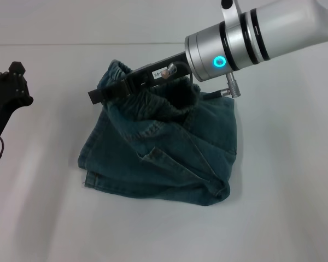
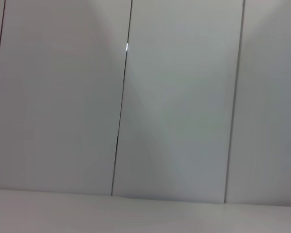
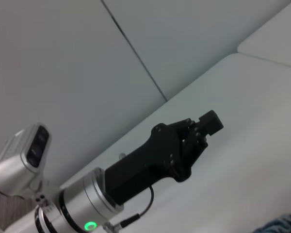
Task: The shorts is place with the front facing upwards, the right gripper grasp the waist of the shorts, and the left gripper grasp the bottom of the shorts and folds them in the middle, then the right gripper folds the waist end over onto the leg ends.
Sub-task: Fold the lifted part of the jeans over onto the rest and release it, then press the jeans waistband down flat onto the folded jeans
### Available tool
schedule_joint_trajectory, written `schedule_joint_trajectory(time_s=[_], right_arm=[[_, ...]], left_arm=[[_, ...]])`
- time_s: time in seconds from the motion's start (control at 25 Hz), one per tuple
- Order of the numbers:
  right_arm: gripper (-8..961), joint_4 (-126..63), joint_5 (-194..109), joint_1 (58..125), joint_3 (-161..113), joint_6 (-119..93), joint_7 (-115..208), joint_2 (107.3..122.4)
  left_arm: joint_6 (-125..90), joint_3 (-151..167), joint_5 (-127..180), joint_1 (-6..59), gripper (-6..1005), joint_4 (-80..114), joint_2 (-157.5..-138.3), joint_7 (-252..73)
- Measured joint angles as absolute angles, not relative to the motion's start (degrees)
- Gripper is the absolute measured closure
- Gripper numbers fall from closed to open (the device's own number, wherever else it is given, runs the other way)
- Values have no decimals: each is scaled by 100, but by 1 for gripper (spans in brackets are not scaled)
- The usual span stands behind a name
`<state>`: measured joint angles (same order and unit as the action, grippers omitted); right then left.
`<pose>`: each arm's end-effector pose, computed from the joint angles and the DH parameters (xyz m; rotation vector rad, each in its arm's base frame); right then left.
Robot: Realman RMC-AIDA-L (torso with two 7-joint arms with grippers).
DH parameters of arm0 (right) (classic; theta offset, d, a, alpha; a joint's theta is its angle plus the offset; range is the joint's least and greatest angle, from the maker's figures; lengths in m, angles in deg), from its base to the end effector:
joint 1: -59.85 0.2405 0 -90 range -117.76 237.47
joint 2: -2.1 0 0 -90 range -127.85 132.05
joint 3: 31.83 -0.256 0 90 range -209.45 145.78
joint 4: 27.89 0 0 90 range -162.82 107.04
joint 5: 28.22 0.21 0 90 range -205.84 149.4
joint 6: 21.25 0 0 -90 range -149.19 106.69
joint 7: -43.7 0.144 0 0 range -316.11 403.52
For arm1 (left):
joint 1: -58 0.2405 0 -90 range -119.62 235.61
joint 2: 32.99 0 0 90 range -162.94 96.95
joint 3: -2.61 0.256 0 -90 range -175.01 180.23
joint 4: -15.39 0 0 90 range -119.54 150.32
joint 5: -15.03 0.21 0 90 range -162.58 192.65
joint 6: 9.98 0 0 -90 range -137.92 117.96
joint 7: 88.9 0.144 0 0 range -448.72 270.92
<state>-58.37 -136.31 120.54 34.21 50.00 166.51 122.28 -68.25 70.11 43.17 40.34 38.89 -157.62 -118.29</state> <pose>0.0707 0.4080 -0.0796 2.9221 -1.0190 -0.4582 -0.3212 0.3320 -0.0063 -1.6444 -0.6399 -0.8022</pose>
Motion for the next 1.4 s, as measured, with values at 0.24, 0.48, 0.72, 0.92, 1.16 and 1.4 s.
schedule_joint_trajectory(time_s=[0.24, 0.48, 0.72, 0.92, 1.16, 1.4], right_arm=[[665, -5907, -13255, 11906, 3409, 4996, 16433, 12198], [405, -5903, -13713, 12076, 3631, 4928, 17024, 12190], [98, -6063, -14534, 12203, 3709, 4914, 17858, 12196], [52, -6528, -14584, 12082, 3716, 5147, 17977, 12221], [53, -6970, -14565, 11717, 3756, 5190, 17956, 12226], [54, -8546, -14006, 10093, 3636, 5276, 17330, 12187]], left_arm=[[-6830, 7033, 4317, 4011, 930, 3885, -15762, -11832], [-6841, 7047, 4316, 3974, 927, 3885, -15762, -11835], [-6836, 7126, 4316, 3958, 924, 3877, -15762, -11834], [-6820, 7152, 4315, 3933, 921, 3876, -15762, -11834], [-6843, 7149, 4315, 3923, 917, 3876, -15762, -11817], [-6846, 7109, 4315, 3931, 914, 3901, -15762, -11800]])
